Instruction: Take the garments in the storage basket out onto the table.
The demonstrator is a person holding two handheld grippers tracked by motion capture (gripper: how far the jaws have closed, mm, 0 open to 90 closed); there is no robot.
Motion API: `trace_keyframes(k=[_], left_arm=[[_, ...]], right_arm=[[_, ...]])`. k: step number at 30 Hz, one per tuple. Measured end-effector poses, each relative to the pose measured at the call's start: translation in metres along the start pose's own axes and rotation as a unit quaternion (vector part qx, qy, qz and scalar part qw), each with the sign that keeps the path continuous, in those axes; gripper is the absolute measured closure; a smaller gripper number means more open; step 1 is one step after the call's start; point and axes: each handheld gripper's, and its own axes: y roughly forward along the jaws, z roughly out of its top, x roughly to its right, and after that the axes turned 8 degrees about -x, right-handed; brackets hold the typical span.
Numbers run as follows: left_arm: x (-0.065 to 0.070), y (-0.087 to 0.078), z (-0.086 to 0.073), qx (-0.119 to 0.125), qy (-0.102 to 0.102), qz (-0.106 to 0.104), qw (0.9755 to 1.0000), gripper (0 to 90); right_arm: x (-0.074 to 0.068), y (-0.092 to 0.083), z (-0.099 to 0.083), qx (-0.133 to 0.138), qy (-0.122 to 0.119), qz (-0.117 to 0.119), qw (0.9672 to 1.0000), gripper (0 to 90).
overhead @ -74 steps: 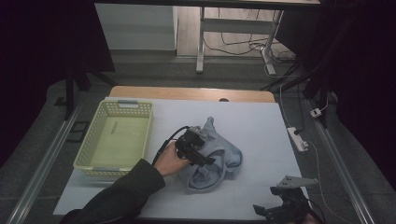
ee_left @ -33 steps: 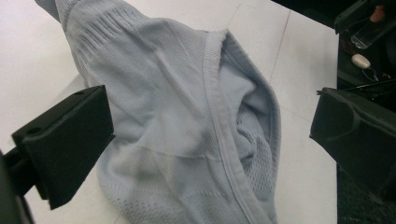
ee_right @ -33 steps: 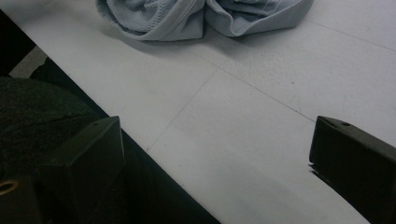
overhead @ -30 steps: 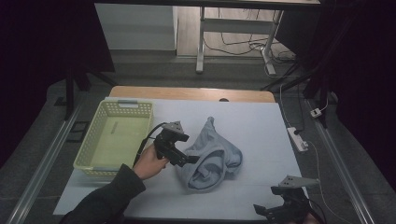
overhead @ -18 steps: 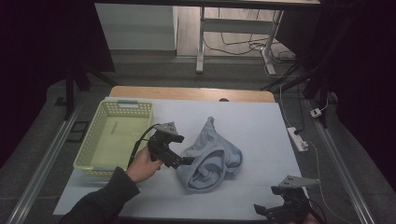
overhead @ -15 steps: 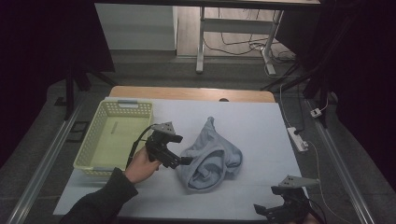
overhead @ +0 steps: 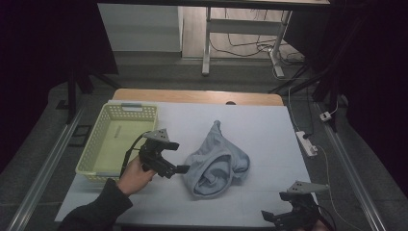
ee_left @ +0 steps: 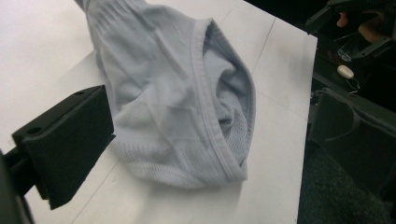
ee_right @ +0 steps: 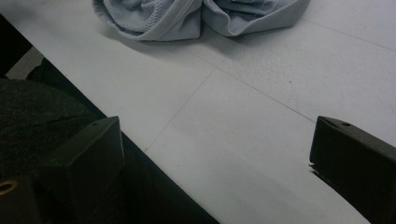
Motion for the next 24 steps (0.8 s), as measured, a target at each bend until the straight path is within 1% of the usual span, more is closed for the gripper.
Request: trace_keyframes(k=[7,16,24], left_arm=[[0.002,-0.010,-0.012,0.005,-0.009,0.009,0.9999,0.0],[0.003,-0.024,-0.028,0.013,-0.021,0.027,0.9993,0.0],[0.005,-0.039,-0.049,0.017,-0.038,0.042,0.9983,0.0]], right_arm=[[0.000,0.000,0.000,-0.001,0.000,-0.001,1.0000,2.4],[0.000,0.000,0.000,-0.001,0.000,-0.003,1.0000,2.4],[-0.001,0.000,0.000,-0.002,0.000,-0.003,1.0000,2.3]])
